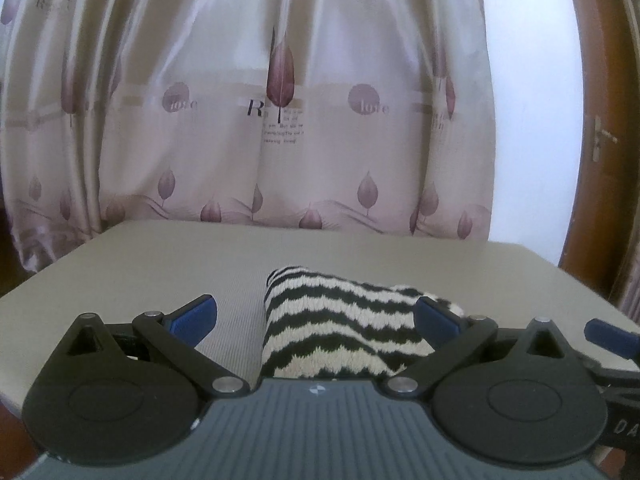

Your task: Fold small clothes

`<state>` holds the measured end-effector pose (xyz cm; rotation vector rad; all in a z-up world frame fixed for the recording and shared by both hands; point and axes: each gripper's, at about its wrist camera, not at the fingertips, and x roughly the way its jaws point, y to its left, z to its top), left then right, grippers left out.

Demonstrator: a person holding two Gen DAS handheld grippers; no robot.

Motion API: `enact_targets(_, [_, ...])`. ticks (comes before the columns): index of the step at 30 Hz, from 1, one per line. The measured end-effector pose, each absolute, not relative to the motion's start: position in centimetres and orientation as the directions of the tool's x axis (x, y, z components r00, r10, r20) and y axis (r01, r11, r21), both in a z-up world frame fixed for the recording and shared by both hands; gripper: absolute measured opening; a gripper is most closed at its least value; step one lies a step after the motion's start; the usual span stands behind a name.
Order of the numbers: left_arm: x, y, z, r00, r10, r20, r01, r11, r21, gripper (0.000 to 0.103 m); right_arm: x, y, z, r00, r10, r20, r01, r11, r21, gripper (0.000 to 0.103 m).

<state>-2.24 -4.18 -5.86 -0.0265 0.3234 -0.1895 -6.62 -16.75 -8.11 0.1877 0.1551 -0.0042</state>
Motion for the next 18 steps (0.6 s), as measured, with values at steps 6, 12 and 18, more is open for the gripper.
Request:
enact_targets(6, [-1.9,-4.2,-6.8,0.923,-0.189,-0.334,0.184,0.982,-0.049,0.103,-6.4,-16.6,-8.5,0.985,0.016,-0.173,0.015,0.983,0.181,0.103])
enact_targets(12, [-1.6,-4.3,-7.4,0.922,-0.185,-0.341,0.182,0.982,-0.04,0.103,-6.0,-16.5,-9.1,0.981,0.02,-0.195,0.015,0.984,0.177,0.103])
enact_targets(18, [-1.1,-4.4,-8.1,0.917,-0.183,-0.353,0.182,0.983,-0.035,0.103,-5.6,-16.4,-9.5,0.977,0.024,-0.214,0.013,0.985,0.172,0.103])
